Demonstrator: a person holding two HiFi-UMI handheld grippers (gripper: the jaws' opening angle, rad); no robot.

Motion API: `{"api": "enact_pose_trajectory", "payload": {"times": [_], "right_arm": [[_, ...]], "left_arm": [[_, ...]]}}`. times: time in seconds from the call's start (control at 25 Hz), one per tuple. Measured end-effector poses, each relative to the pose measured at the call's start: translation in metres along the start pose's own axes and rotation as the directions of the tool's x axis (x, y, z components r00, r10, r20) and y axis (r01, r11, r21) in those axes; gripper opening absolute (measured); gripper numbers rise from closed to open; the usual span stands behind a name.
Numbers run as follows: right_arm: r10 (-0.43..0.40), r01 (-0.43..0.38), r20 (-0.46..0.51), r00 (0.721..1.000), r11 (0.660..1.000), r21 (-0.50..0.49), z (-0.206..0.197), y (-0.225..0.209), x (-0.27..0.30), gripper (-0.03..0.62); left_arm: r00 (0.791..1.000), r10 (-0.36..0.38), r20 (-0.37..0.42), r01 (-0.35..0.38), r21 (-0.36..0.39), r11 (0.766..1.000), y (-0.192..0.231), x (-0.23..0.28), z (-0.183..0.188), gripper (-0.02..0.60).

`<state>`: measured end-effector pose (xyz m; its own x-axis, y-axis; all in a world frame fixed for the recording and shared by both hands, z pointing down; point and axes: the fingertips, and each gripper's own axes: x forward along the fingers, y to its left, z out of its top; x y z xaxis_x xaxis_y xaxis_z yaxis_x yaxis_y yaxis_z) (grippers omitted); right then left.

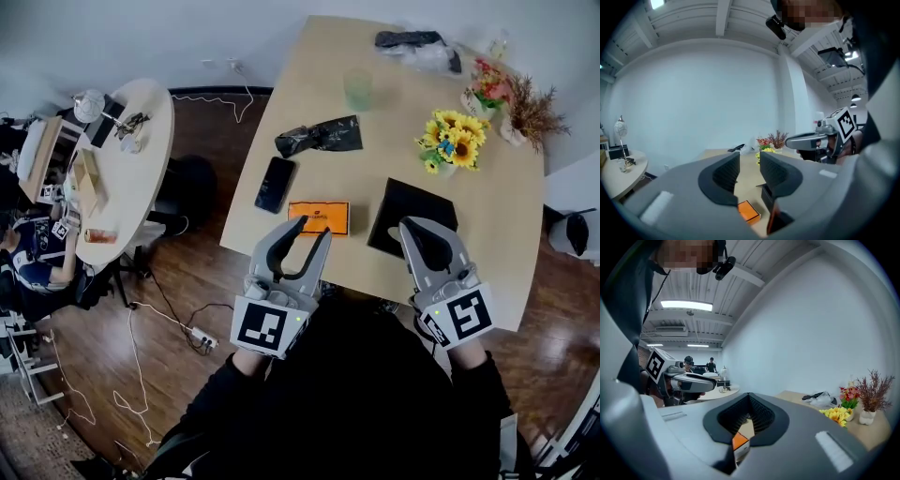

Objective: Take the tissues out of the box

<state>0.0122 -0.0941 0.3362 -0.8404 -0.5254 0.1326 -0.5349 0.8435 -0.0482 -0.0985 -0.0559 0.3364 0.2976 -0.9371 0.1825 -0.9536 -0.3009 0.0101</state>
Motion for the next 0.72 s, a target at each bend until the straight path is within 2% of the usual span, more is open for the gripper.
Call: {"api": "enact_pose_trajectory", "payload": {"times": [0.24,0.72], "right_arm": [[-0.021,0.021,-0.013,1.000,0.999,-0.036,-0.001,-0.003,-0.008,0.000],[-0.120,0.119,-0.020,0.993,0.993,-0.024,-0.003,-0.020,-0.035,0.000]], "left_arm": [[0.999,-0.032,-0.010,0.032,0.009,0.999,-0.013,0.005,-0.004,0.115],[0.989,-0.143,-0.021,0.144,0.037,0.989,-0.042,0.023,-0.003,0.115]]}}
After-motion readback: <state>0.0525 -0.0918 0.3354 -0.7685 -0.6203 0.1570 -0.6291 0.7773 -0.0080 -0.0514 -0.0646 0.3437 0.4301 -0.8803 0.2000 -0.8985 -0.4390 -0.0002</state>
